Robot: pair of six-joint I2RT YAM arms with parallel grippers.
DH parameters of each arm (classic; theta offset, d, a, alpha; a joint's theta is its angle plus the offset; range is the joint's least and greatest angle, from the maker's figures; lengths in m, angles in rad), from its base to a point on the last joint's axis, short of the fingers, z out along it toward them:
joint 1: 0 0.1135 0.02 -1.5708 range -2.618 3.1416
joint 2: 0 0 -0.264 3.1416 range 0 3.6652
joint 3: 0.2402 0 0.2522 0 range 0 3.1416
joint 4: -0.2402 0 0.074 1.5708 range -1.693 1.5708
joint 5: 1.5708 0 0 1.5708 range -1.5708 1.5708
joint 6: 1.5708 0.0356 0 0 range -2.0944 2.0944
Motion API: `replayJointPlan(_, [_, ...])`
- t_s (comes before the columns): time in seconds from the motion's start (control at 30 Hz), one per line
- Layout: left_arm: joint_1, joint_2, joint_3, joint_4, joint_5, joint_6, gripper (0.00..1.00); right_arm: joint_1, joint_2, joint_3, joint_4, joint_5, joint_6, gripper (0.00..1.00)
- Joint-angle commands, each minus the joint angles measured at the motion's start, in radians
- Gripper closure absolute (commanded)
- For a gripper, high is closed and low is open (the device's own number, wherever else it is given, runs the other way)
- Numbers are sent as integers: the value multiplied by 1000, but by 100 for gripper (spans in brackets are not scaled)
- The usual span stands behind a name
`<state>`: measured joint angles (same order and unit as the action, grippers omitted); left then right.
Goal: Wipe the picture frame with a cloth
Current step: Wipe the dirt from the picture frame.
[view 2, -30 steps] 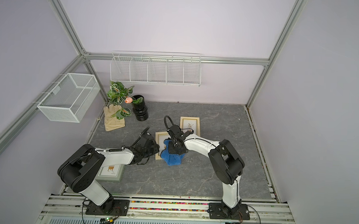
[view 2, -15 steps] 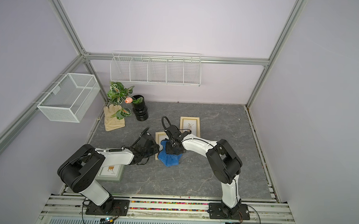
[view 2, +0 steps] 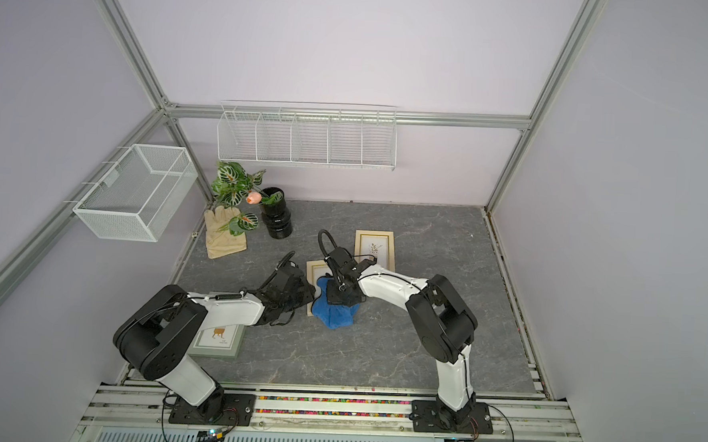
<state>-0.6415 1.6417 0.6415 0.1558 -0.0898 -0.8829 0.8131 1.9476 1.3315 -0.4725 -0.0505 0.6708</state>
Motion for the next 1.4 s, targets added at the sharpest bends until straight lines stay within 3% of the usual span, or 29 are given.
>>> replayJointPlan(0.0, [9,88,-83,-337,-21,-25,67,-10,12,-11,-71,0,14,93])
replayJointPlan(0.2, [9,90,-84,-334,-22,-26,67,-97,-71,-118,-106,79,-17,93])
replayJointPlan(0.53, [9,82,-102,-323,-25,-38,67,3,55,21,-36,-79,45,93])
replayJointPlan(0.83, [9,84,-103,-320,-27,-31,67,-78,-37,-64,-153,108,-23,93])
replayJointPlan(1.1, [9,90,-101,-318,-21,-26,67,24,77,74,-103,-24,18,93])
replayJointPlan(1.37, [9,92,-97,-348,-37,13,66,-75,2,43,-188,96,-51,93])
